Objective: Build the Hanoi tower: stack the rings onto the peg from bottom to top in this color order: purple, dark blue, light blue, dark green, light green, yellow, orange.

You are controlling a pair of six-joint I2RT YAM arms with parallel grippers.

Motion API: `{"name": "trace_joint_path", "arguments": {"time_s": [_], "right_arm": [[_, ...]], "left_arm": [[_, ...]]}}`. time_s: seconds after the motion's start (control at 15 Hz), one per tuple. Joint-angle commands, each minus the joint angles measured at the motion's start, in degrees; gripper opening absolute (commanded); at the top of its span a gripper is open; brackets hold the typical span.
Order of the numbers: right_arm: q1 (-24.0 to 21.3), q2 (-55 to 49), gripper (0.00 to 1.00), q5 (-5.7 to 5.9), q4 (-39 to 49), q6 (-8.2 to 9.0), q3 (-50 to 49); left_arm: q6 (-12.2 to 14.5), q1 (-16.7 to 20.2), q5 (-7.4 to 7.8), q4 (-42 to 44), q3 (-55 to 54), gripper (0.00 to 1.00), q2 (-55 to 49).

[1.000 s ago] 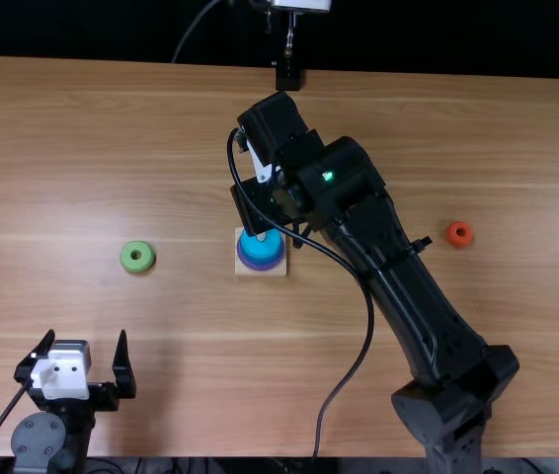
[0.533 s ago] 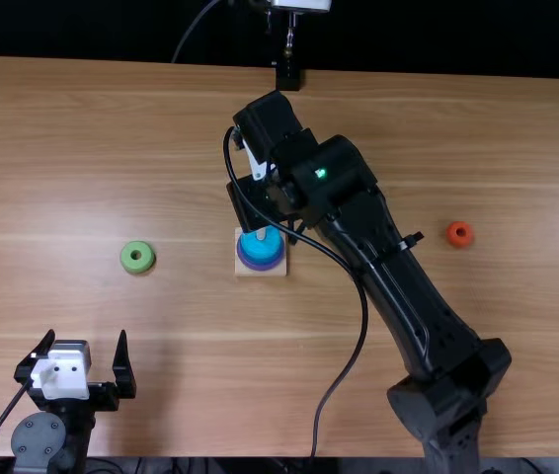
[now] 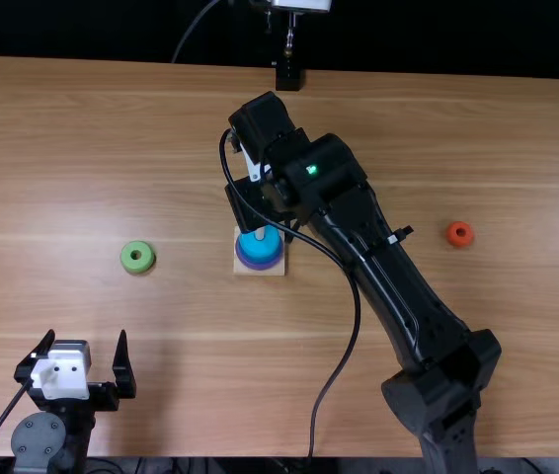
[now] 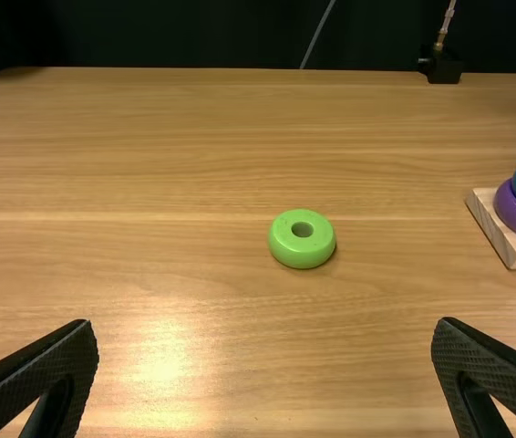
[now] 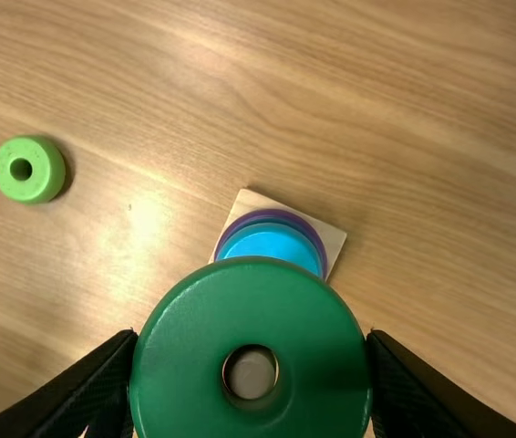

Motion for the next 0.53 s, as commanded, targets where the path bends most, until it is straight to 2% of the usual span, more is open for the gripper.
{"name": "trace_joint_path", "arguments": {"time_s": [0.0,0.47], "right_arm": [[0.06,0.90,0.00,0.28,-0.13,-0.44,0.87],[-0.12,0.81,0.00,0.38,-0.02,-0.12,0.78]], "left_arm": [[0.22,0.35,-0.27,-4.55,-6.00,1.00,-0.69],[0.22,0.35,-0.27,-4.55,-6.00,1.00,-0.69]]}}
